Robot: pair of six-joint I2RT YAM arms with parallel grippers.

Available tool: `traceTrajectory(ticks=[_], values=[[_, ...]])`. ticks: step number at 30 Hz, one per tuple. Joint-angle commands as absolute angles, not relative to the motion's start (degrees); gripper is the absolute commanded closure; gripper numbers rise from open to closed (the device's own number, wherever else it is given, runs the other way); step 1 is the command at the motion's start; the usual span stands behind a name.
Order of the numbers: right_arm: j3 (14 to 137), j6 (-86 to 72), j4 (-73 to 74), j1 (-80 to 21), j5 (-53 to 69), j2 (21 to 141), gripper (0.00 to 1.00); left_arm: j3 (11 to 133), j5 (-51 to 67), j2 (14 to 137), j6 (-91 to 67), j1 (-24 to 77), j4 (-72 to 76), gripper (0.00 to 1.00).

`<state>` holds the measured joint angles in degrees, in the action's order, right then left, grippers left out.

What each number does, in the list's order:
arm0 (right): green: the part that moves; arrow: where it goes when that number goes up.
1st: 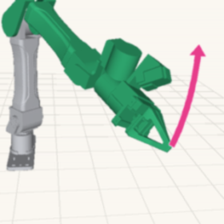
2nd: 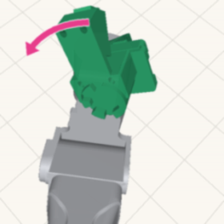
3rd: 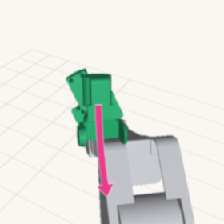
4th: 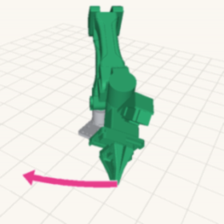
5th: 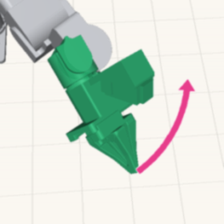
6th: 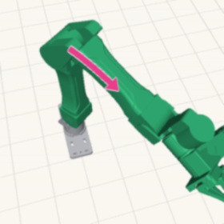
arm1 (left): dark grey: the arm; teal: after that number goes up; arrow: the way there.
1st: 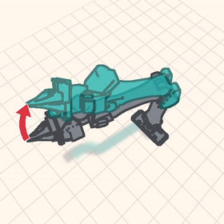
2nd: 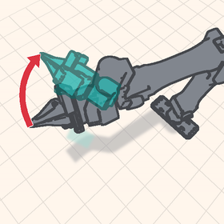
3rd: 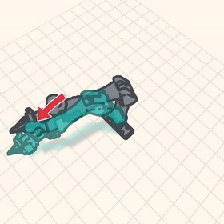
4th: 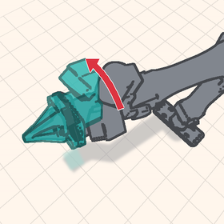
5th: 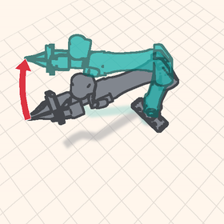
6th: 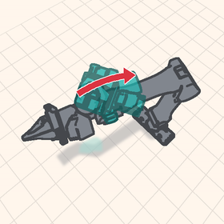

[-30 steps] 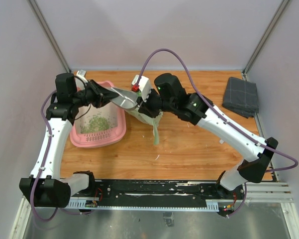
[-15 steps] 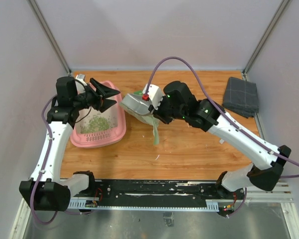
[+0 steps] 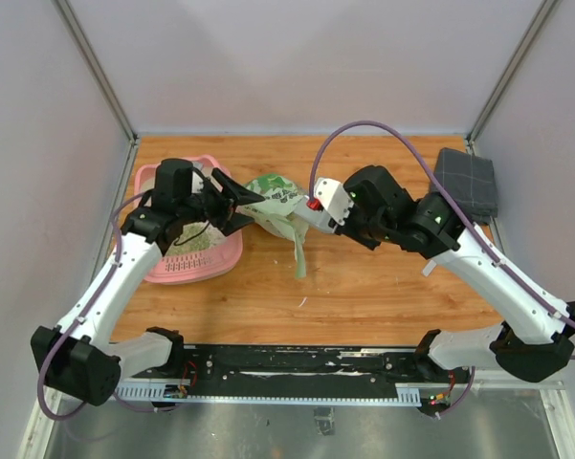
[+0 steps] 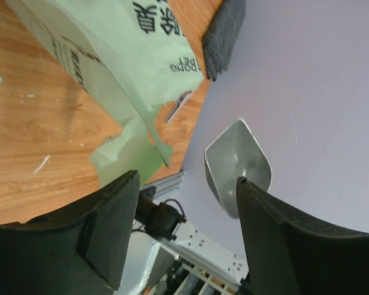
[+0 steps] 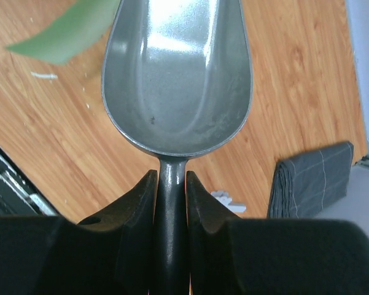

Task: Fill the litter box with clean litter
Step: 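Scoop the cat litter from the cat litter bag.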

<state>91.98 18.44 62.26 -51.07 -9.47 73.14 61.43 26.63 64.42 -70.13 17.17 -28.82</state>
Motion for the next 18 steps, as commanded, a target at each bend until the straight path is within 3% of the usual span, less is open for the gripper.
traceTrajectory(ticks=[1, 6, 15, 18], values=[[92.2, 20.5, 68.1, -50.8, -12.7, 72.3, 0.99, 61.7, 22.7, 67.3, -69.7, 17.5, -28.4, 0.31], [95.0, 20.5, 68.5, -51.8, -15.4, 78.0, 0.99, 60.7, 23.5, 70.2, -68.9, 17.4, -26.4, 0.41], [103.5, 20.7, 70.0, -55.2, -16.6, 89.5, 0.99, 61.0, 26.0, 70.4, -65.6, 13.7, -26.7, 0.95], [106.0, 20.5, 71.1, -56.5, -18.4, 93.1, 0.99, 60.9, 26.9, 70.3, -65.3, 13.3, -26.2, 1.00]])
